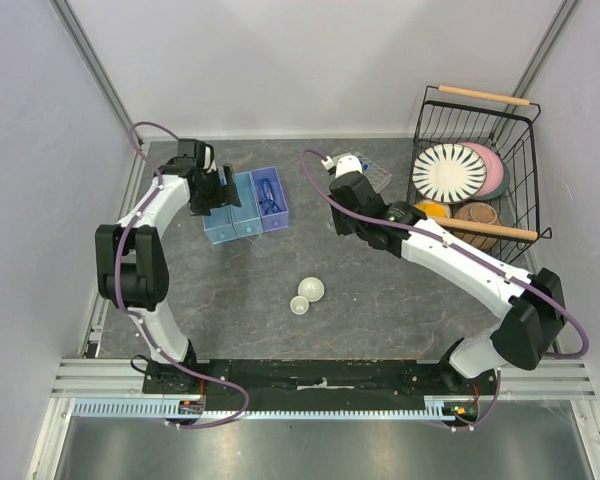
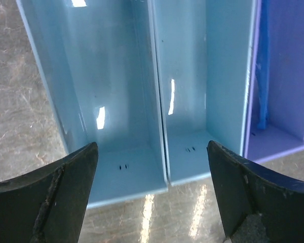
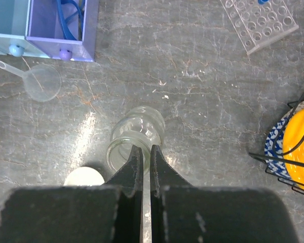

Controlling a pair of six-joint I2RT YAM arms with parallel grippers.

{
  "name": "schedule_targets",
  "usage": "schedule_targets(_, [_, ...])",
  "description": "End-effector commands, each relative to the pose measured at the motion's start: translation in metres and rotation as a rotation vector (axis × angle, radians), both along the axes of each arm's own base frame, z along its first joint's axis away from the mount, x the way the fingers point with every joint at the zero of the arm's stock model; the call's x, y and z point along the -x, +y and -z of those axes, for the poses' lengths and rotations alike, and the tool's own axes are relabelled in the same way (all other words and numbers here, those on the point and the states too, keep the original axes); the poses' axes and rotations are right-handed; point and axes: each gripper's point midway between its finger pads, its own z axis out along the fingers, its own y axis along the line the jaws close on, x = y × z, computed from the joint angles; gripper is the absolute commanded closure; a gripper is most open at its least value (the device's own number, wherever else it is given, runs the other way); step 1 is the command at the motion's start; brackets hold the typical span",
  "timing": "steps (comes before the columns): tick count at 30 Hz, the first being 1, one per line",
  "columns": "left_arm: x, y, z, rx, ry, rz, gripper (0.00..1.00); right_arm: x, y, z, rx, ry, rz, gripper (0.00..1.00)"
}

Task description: Organize the chemistry lab equipment

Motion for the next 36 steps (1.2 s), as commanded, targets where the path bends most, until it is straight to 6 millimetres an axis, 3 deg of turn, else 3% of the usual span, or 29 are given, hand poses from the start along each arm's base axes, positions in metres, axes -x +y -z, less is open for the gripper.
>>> schedule_targets(1, [-0.025,0.003,0.011,-0.001,-0.006,-0.046,0.06,0.002,-0.003,-0.019,-0.055,-0.063,0.004,1.00])
schedule_targets(5, [-0.026,-0.003,0.032,0.028,0.045,-0.047,0.12,0.005,-0.008,-0.019,-0.060,-0.069,0.009,1.00])
schedule_targets(9, [-0.017,-0.010,0.047,0.061,0.090,-0.038,0.29,0.009,-0.009,-0.011,-0.062,-0.055,0.008,1.00])
schedule_targets(14, [-0.004,-0.015,0.047,0.067,0.101,-0.027,0.44,0.014,-0.008,-0.010,-0.083,-0.043,-0.001,1.00])
schedule_targets(17, [0.007,-0.021,0.044,0.060,0.108,-0.004,0.55,0.018,-0.008,-0.013,-0.101,-0.041,-0.007,1.00])
schedule_targets(18, [0.012,-0.023,0.045,0.057,0.115,0.005,0.65,0.019,-0.009,-0.013,-0.107,-0.041,-0.008,1.00])
schedule_targets(21, [0.027,-0.034,0.046,0.034,0.125,0.037,0.74,0.023,-0.011,-0.013,-0.114,-0.039,-0.009,1.00])
schedule_targets(27, [0.065,-0.062,0.054,-0.065,0.164,0.122,0.84,0.029,-0.013,-0.016,-0.128,-0.035,-0.014,1.00])
schedule_targets(36, [0.118,-0.092,0.058,-0.067,0.160,0.197,0.87,0.033,-0.013,-0.034,-0.132,-0.042,-0.045,1.00])
